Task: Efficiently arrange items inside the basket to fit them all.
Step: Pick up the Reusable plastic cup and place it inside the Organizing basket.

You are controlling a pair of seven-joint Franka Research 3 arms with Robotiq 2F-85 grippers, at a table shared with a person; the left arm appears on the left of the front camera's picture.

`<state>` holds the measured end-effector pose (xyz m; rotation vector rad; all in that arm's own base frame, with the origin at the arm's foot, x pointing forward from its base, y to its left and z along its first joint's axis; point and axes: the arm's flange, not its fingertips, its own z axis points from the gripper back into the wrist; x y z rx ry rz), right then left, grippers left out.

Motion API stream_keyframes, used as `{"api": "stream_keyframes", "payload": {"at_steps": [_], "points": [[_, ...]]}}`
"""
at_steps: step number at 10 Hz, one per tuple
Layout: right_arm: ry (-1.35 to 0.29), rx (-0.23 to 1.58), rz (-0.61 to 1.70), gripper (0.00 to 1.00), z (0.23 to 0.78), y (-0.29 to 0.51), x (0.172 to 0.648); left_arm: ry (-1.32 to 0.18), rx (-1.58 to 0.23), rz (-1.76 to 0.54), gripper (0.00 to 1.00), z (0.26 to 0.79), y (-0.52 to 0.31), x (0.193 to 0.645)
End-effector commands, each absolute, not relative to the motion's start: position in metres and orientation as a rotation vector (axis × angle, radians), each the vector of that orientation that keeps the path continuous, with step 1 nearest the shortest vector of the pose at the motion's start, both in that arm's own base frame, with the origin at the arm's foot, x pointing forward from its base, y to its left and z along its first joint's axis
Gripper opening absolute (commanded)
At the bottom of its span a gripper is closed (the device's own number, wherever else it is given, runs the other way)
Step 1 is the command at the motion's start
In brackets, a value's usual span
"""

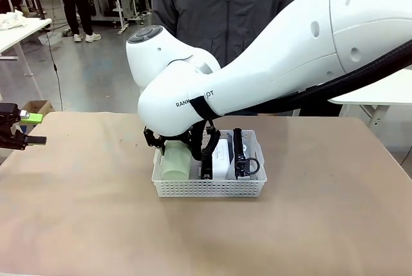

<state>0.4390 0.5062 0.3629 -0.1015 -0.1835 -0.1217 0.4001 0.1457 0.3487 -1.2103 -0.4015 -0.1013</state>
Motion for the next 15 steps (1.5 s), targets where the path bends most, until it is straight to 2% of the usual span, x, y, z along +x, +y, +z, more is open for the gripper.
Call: {"api": "stream_keyframes", "payload": {"at_steps": [1, 6, 7, 10, 12, 15], "points": [[-0.19, -0.127, -0.142, 0.87, 0.355, 0.502, 0.436, -0.391, -1.21, -0.097, 1.0, 0.351, 0.145, 0.398], [-0.171, -0.142, -0.149, 0.87, 0.343, 0.5, 0.44, -0.391, -1.21, -0.097, 1.0, 0.351, 0.145, 0.398], [-0.173, -0.139, -0.148, 1.0, 0.343, 0.498, 0.44, -0.391, -1.21, -0.097, 1.0, 0.351, 0.145, 0.398], [-0.209, -0.122, -0.165, 1.0, 0.363, 0.487, 0.429, -0.391, -1.21, -0.097, 1.0, 0.351, 0.145, 0.398], [-0.266, -0.032, -0.141, 1.0, 0.414, 0.449, 0.404, -0.391, -1.21, -0.097, 1.0, 0.351, 0.145, 0.398], [-0.174, 0.244, 0.182, 1.0, 0.465, 0.328, 0.371, -0.391, -1.21, -0.097, 1.0, 0.351, 0.145, 0.398]]}}
